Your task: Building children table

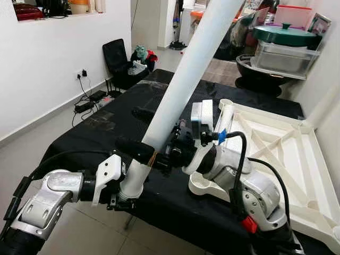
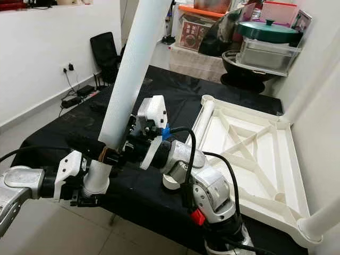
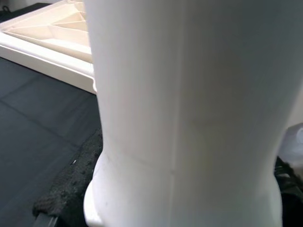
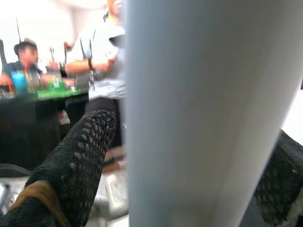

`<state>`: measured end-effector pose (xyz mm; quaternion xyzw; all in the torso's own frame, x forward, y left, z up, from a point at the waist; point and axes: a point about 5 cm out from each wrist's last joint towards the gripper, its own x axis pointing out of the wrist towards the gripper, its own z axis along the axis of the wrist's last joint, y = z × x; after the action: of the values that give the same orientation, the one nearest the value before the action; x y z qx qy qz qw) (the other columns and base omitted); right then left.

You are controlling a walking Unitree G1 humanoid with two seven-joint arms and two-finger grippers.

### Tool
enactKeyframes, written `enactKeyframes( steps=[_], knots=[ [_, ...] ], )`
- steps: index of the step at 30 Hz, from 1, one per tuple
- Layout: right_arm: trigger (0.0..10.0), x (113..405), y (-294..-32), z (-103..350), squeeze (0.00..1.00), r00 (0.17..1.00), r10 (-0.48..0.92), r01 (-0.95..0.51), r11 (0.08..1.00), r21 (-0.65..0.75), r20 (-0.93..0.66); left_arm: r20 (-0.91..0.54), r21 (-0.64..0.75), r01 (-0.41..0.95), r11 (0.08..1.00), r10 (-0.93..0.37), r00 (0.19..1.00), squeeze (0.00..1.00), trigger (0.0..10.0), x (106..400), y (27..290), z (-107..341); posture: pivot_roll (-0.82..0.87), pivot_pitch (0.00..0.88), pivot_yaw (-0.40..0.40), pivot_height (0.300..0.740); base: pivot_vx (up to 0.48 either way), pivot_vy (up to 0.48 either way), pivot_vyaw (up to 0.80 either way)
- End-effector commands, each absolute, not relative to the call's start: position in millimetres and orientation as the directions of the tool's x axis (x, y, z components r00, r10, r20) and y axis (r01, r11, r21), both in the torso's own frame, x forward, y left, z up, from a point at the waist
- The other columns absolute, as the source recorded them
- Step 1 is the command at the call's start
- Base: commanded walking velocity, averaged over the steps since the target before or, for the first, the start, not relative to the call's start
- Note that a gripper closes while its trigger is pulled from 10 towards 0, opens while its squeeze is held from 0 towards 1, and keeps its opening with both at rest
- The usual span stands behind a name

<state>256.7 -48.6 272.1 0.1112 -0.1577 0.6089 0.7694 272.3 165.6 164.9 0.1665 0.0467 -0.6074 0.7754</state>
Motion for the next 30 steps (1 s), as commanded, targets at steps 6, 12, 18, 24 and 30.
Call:
enactKeyframes(
  steps=[6, 12, 18, 24, 30],
  knots=[
    [0.0, 247, -42, 262, 0.00, 0.184, 0.898, -0.983, 0.178, 0.051, 0.399, -0.291, 0.211, 0.963, 0.170, -0.929, 0.228, 0.00, 10.0, 270, 162, 162, 0.05, 0.000, -0.071, 0.740, 0.000, 0.000, 0.00],
    [0.0, 247, -37, 253, 0.00, 0.198, 0.897, -0.980, 0.188, 0.066, 0.394, -0.291, 0.209, 0.963, 0.168, -0.930, 0.225, 0.00, 10.0, 269, 161, 161, 0.05, 0.000, -0.073, 0.740, 0.000, 0.000, 0.00],
    [0.0, 253, -36, 250, 0.00, 0.249, 0.880, -0.968, 0.240, 0.075, 0.404, -0.287, 0.206, 0.965, 0.165, -0.932, 0.221, 0.00, 10.0, 268, 159, 159, 0.05, 0.000, -0.074, 0.740, 0.000, 0.000, 0.00],
    [5.8, 258, -35, 249, 0.00, 0.325, 0.856, -0.943, 0.328, 0.064, 0.402, -0.286, 0.203, 0.966, 0.161, -0.934, 0.216, 0.00, 10.0, 267, 158, 158, 0.05, 0.000, -0.073, 0.740, 0.000, 0.000, 0.00],
    [10.0, 257, -29, 248, 0.00, 0.334, 0.851, -0.940, 0.335, 0.070, 0.406, -0.286, 0.200, 0.967, 0.156, -0.935, 0.210, 0.00, 10.0, 266, 157, 158, 0.05, 0.000, -0.069, 0.740, 0.000, 0.000, 0.00]
  ],
)
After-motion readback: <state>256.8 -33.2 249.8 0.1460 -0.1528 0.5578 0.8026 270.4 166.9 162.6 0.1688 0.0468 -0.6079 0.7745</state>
